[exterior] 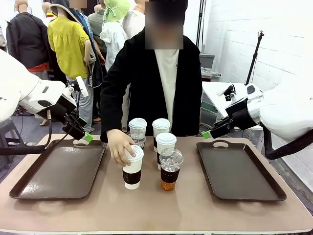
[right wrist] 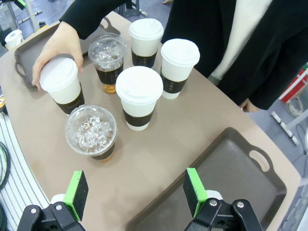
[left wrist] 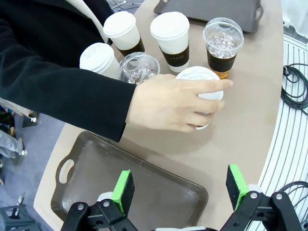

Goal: Distribute the coffee onto the tray.
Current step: Pick up one iced Americano and place it on the right Handle tray.

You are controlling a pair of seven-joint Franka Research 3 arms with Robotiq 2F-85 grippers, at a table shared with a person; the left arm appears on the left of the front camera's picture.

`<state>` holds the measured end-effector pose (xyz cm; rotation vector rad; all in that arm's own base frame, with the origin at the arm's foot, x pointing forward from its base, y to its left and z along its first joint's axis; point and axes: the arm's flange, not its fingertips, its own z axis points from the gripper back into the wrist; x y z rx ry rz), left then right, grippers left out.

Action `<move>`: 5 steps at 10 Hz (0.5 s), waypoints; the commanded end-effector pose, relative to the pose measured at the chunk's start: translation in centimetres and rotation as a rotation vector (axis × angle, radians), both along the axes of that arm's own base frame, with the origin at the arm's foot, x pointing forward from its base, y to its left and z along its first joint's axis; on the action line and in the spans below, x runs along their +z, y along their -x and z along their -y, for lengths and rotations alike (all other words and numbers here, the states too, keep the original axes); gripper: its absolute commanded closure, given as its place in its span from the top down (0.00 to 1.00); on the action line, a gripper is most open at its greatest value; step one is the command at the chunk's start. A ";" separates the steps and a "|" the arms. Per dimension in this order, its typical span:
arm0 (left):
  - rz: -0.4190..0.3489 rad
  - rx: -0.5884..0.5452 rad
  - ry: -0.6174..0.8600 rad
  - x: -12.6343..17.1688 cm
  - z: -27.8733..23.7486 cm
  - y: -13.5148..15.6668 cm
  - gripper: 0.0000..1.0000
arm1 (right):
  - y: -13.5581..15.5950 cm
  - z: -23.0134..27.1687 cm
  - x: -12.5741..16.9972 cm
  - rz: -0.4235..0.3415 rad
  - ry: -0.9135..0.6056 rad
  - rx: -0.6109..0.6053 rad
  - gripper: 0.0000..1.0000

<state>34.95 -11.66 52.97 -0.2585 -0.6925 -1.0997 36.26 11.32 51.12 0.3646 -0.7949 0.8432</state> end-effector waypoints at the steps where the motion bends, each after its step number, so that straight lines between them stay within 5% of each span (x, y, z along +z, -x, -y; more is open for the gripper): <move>1: -0.002 -0.018 0.003 -0.2 -0.3 -0.1 1.00 | 0.0 0.0 0.0 -0.002 -0.005 0.002 1.00; 5: -0.002 -0.018 0.003 -0.2 -0.3 -0.1 1.00 | 0.0 0.0 0.0 -0.002 -0.005 0.002 1.00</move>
